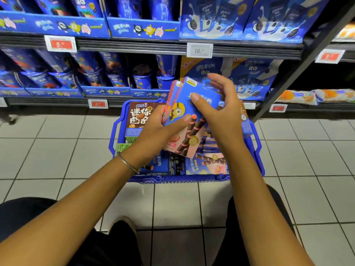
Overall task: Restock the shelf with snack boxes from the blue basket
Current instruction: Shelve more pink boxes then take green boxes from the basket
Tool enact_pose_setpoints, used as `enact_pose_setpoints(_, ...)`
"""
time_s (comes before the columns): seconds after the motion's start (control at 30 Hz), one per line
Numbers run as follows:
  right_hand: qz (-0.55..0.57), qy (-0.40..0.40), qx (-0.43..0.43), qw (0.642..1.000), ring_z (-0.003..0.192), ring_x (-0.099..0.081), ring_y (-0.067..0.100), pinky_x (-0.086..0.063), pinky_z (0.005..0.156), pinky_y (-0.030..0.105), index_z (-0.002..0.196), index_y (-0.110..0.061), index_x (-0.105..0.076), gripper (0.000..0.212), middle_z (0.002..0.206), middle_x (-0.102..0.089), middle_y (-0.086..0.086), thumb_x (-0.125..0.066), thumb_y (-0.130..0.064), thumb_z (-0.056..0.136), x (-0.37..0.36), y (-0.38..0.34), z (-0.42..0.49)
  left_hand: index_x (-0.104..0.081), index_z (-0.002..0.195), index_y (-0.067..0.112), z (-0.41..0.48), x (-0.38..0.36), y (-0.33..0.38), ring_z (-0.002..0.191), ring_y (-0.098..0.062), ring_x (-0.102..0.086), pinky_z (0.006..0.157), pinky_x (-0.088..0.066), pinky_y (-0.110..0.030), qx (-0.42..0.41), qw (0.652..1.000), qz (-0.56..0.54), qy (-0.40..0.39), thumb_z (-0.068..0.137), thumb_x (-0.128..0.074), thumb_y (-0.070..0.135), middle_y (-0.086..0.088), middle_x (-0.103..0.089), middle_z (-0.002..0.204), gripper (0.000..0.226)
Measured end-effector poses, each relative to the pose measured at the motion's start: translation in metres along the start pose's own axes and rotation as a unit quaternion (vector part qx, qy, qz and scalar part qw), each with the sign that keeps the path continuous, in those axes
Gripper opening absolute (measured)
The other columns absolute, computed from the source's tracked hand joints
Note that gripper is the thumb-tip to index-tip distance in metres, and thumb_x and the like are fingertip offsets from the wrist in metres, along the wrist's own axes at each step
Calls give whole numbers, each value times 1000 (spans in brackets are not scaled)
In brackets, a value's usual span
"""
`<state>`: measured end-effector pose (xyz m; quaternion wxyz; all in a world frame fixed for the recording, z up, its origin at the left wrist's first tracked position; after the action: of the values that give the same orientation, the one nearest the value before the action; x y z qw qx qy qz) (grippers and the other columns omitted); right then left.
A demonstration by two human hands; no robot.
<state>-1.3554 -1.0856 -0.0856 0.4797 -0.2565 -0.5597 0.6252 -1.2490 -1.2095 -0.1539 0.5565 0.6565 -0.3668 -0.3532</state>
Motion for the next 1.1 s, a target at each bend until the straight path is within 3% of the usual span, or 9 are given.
enact_pose_setpoints(0.07, 28, 19, -69, 997, 123, -51, 6, -43, 99, 16, 136, -21, -52, 60, 136, -53, -1, -72, -42, 83, -2, 20, -7, -61, 133, 7, 2, 3, -3, 100, -25, -78, 75, -63, -34, 24, 999, -41, 18, 94, -75, 28, -6, -78, 118, 47)
enact_pose_setpoints(0.2, 98, -73, -151, 981, 108, -67, 10, -56, 92, 38, 131, -18, -54, 36, 118, -67, -5, -57, -37, 100, -25, 47, -23, -59, 139, 5, 4, 6, -6, 107, -43, -73, 95, -60, -55, 66, 993, -87, 41, 91, -70, 49, -19, -74, 122, 65)
enact_pose_setpoints(0.37, 117, -104, -106, 982, 83, -70, -2, -53, 65, 13, 116, -29, -61, 20, 86, -70, -22, -53, -41, 103, -35, 43, -31, -59, 142, 20, 9, 1, -10, 102, -33, -75, 95, -58, -57, 98, 992, -71, 40, 86, -52, 73, -10, -76, 118, 78)
enact_pose_setpoints(0.5, 49, -93, -103, 989, 85, -71, 17, -59, 77, 40, 97, -42, -60, 12, 86, -68, -5, -52, -51, 99, -30, 54, -28, -61, 144, 23, 9, -6, -12, 121, -36, -71, 107, -53, -60, 105, 992, -73, -14, 97, -53, 64, -10, -72, 134, 63)
enact_pose_setpoints(0.67, 39, -131, -69, 988, 86, -64, -1, -51, 76, 21, 114, -34, -61, 30, 92, -67, -21, -46, -56, 100, -30, 52, -31, -69, 127, 13, 7, 2, -14, 113, -48, -71, 105, -53, -61, 108, 992, -54, 42, 89, -62, 64, -24, -73, 123, 65)
enact_pose_setpoints(0.8, 60, -77, -234, 967, 90, -75, 15, -59, 66, 30, 115, -27, -70, 53, 104, -76, 0, -35, -64, 100, -3, 108, -39, -67, 105, 19, 8, 7, -12, 93, -36, -61, 93, -51, -52, 104, 991, -63, 60, 85, -58, 68, -20, -65, 103, 53)
enact_pose_setpoints(0.87, -2, -22, -291, 956, 75, -74, 13, -55, 53, 26, 100, -14, -70, 48, 89, -76, 4, -45, -54, 101, 22, 144, -51, -68, 114, 10, 7, 12, -11, 97, -46, -68, 100, -54, -58, 104, 990, -58, 71, 84, -59, 69, -27, -69, 110, 67)
enact_pose_setpoints(0.97, -256, -81, -277, 922, 85, -68, 23, -49, 69, 32, 94, -10, -60, 27, 90, -69, 2, -62, -37, 97, 44, 191, -57, -66, 129, 1, 5, 13, -10, 116, -52, -67, 105, -53, -62, 109, 988, -73, 80, 85, -60, 68, -33, -67, 127, 80)
enact_pose_setpoints(1.1, -330, -110, -282, 894, 97, -61, 31, -44, 79, 31, 120, -16, -54, 36, 109, -63, 10, -72, -23, 89, 47, 223, -51, -70, 118, 5, 8, 12, -10, 95, -38, -67, 93, -57, -52, 109, 990, -58, 73, 83, -59, 69, -23, -69, 102, 74)
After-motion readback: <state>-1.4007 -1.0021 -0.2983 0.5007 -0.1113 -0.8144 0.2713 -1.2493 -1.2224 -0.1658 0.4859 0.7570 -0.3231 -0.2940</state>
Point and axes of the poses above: each hand's wrist, its own z-axis towards the middle knuckle, its own x-axis out of the back of the hand, y = z × x, the point moved 9 cm from there along z, towards the middle knuckle
